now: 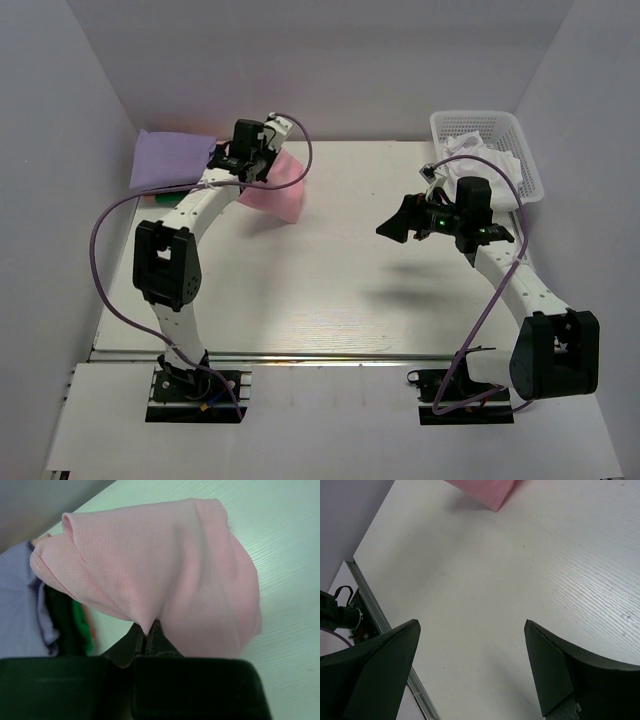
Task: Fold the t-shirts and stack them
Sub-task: Put the neatly folded tshirt into the corner of the board with the left arm
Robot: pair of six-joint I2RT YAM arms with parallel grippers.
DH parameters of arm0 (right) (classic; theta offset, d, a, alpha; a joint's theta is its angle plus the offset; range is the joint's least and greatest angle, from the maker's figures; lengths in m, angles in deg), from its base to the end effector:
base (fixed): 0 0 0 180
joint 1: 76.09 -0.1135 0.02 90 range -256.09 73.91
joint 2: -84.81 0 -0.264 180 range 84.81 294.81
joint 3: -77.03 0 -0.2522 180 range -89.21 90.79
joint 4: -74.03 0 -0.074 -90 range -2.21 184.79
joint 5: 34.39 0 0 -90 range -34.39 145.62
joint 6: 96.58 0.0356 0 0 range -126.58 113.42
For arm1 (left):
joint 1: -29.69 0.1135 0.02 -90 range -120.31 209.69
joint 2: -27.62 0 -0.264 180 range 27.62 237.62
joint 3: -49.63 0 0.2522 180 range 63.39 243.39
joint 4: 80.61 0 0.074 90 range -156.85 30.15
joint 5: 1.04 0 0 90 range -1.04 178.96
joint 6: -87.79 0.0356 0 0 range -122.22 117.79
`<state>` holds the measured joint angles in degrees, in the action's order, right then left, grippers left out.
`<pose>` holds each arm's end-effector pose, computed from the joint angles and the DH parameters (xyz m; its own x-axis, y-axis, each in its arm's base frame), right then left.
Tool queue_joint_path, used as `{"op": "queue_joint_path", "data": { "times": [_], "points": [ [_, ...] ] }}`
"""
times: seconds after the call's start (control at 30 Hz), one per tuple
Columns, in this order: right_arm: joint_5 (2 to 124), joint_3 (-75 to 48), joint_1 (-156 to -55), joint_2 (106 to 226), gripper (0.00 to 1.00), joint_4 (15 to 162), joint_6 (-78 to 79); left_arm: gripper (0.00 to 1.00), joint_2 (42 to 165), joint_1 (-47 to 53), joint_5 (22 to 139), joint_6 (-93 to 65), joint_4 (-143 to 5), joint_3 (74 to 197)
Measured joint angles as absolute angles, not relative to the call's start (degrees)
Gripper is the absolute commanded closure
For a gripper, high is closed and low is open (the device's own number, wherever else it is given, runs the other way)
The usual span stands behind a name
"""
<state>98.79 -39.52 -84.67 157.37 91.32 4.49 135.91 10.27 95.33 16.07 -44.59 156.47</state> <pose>0.2727 0.0658 0.2810 -0.5687 0.0558 -0.8206 -0.6171 0.6306 0.4706 0.4180 -0.1432 0.2912 -0.4672 0.4952 -0.7324 0.4149 0.8543 0.3130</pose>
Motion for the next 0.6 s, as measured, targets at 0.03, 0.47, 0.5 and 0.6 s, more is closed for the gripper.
{"op": "queue_joint_path", "data": {
  "times": [0.03, 0.47, 0.5, 0.6],
  "points": [
    [98.77, -39.52, -84.67, 157.37, 0.10, 91.39, 4.49, 1.00, 135.91, 11.27, 95.20, 17.18, -44.24, 156.60],
    [97.55, -39.50, -84.67, 157.48, 0.10, 92.37, 4.56, 1.00, 135.96, 21.50, 89.54, 27.50, -38.75, 168.05],
    [97.55, -39.50, -84.67, 157.59, 0.10, 92.37, 4.58, 1.00, 136.11, 22.20, 89.12, 27.85, -37.64, 169.93],
    [97.53, -39.50, -84.67, 158.24, 0.10, 92.37, 4.78, 1.00, 136.29, 23.69, 88.29, 28.26, -35.87, 175.51]
  ]
}}
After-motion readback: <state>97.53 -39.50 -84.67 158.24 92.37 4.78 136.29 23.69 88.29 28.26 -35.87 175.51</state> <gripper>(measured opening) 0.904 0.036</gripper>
